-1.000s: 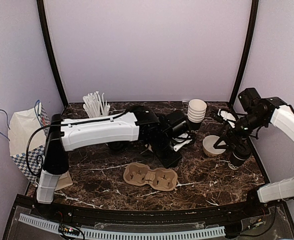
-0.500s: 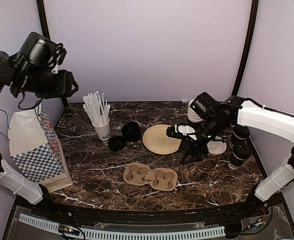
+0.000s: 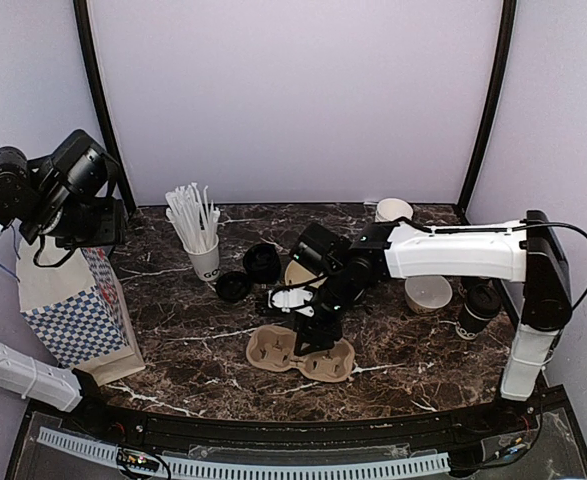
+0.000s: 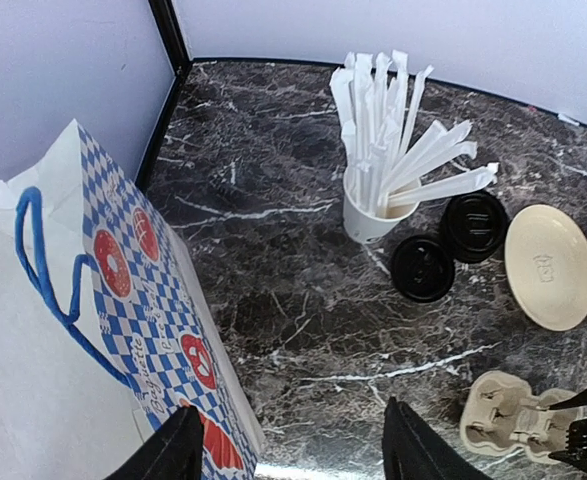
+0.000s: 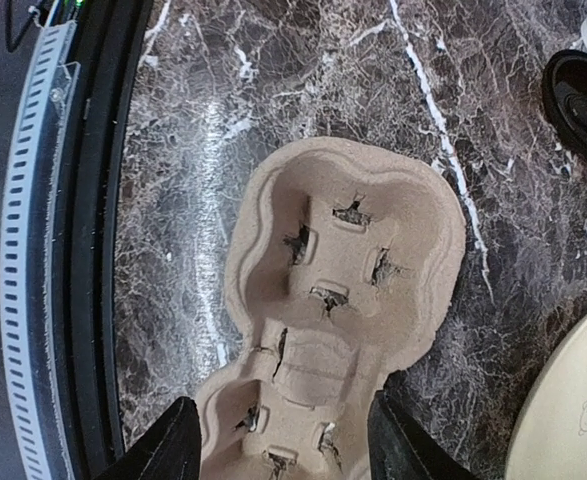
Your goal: Pack the takeout coffee
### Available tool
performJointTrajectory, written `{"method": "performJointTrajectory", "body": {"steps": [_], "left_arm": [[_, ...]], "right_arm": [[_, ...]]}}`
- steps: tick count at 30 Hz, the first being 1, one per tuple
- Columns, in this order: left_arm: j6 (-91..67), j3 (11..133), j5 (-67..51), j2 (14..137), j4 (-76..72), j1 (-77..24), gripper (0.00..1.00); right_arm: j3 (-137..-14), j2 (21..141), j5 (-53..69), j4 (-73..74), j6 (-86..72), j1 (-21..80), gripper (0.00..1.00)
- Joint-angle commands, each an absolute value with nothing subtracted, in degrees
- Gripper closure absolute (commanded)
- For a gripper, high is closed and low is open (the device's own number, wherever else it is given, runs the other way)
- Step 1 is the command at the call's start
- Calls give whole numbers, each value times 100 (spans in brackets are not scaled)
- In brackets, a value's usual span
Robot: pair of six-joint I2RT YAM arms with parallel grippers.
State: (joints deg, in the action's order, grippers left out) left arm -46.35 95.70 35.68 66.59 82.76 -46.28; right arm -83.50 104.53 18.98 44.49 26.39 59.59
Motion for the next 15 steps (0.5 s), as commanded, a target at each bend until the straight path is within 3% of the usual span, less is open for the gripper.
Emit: {"method": "performJointTrajectory", "body": {"steps": [1, 7, 11, 15], "left_arm": [[-4910, 9297, 3907, 6276, 8420, -4522, 35], [-4994, 9072, 3992, 6333, 8420, -4306, 31], [-4984, 8862, 4006, 6358, 8415, -4163, 17], [-4906, 8561, 3718, 6383, 8068, -4076, 11]], "right_arm": [[-8517, 10649, 1367, 4155, 2212, 6098, 43], [-8570, 10909, 1463, 4221, 2112, 6132, 43], [-8547, 11064, 1320, 4242, 2029, 6143, 43], [-8551, 11188, 1249, 4270, 1970, 6151, 44]]}}
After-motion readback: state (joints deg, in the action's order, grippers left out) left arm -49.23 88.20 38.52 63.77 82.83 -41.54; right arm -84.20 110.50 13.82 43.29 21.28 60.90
